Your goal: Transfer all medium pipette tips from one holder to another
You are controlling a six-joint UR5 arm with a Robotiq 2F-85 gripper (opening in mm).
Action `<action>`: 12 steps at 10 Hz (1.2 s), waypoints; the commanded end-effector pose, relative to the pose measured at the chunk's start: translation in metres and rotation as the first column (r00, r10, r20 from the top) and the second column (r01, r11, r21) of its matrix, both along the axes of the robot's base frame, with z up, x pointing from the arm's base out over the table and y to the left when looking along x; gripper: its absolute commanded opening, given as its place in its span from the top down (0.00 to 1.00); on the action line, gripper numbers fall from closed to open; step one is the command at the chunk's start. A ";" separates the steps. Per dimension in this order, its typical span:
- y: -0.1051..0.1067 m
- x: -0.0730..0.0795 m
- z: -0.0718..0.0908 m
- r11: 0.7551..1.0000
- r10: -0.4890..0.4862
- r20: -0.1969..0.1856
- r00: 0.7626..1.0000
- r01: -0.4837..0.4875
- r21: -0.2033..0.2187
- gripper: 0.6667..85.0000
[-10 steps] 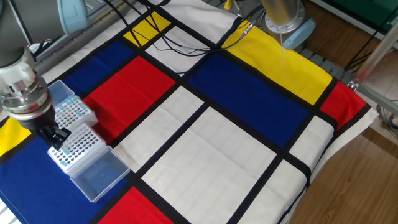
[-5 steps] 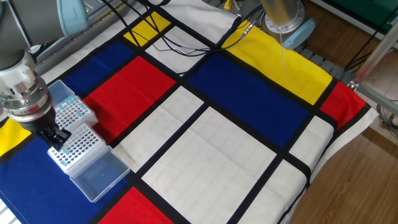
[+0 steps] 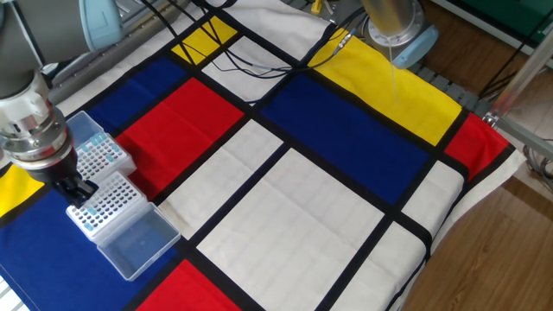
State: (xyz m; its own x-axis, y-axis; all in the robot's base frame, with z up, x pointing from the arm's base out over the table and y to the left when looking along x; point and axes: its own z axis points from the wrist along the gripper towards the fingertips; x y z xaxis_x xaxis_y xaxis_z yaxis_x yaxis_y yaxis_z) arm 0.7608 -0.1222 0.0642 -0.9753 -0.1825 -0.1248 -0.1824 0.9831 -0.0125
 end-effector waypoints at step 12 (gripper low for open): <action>-0.003 -0.012 0.069 0.996 -0.086 -0.011 0.996 0.086 -0.031 0.99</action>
